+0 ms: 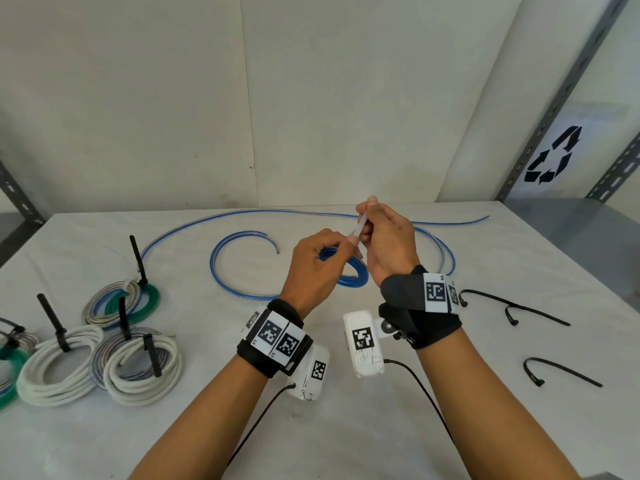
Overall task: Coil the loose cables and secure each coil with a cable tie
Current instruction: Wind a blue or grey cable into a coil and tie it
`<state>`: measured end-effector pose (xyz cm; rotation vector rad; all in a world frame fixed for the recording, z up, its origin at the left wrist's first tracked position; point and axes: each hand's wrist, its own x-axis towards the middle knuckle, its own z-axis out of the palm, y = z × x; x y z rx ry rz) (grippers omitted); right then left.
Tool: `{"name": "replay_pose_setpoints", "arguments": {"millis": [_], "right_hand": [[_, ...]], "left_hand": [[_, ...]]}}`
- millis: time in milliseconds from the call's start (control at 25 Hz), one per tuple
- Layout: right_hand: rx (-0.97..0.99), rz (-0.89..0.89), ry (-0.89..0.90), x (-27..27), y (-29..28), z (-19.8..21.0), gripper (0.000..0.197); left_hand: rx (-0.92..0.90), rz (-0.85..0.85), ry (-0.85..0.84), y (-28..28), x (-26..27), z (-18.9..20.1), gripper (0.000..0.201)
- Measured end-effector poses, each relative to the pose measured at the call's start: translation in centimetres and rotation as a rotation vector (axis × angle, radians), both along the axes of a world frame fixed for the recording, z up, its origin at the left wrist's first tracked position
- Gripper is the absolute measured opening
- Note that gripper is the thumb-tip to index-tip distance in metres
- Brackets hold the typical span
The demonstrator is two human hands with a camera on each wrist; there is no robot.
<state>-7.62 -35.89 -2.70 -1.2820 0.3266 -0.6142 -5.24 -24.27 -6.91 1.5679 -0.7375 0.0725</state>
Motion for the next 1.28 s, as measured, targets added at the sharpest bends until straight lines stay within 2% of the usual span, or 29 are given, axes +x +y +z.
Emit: {"name": "replay_pose_setpoints", "arguments": {"millis": [120, 280, 400, 520, 680, 800, 960, 1080, 1160, 1280], "right_hand": [[-0.059, 0.029, 0.036, 0.4, 0.2, 0.2, 0.032], [-0.186, 0.046, 0.047, 1.9, 0.6, 1.5, 0.032], [-0.063, 0.081, 0.033, 2.7, 0.6, 2.4, 0.031], [0.092, 0.288, 0.052, 2.4, 1.3, 2.7, 0.032], [-0.226, 0.536, 0.231, 0.5, 3.2, 2.1, 0.048], [-0.293, 0.608, 0.138, -0.3, 3.9, 2.4, 0.038], [-0.401, 0.535, 0.038, 0.5, 5.5, 2.8, 0.022], [-0.452, 0.600, -0.008, 1.4, 7.5, 2.7, 0.018], [-0.477, 0.601, -0.026, 2.2, 8.4, 2.2, 0.019], [-0.708, 0.317, -0.007, 4.1, 8.6, 0.7, 0.007]], "left_hand": [[-0.023, -0.009, 0.069, 0.5, 0.1, 0.1, 0.029], [-0.017, -0.105, 0.147, 2.5, 0.7, 1.4, 0.025], [-0.067, -0.182, 0.249, 5.2, 1.0, 1.8, 0.025], [-0.116, -0.149, 0.351, 8.3, 1.5, 2.3, 0.020], [-0.210, -0.069, 0.450, 10.8, 2.4, 3.1, 0.026], [-0.216, -0.014, 0.448, 11.9, 2.6, 3.3, 0.029], [-0.231, 0.209, 0.391, 12.3, 2.2, 3.9, 0.031], [-0.043, 0.037, 0.409, 12.8, 1.5, 4.7, 0.034], [-0.014, -0.009, 0.441, 14.2, 1.7, 4.9, 0.035], [0.022, 0.043, 0.463, 17.0, 3.2, 5.4, 0.033]]}}
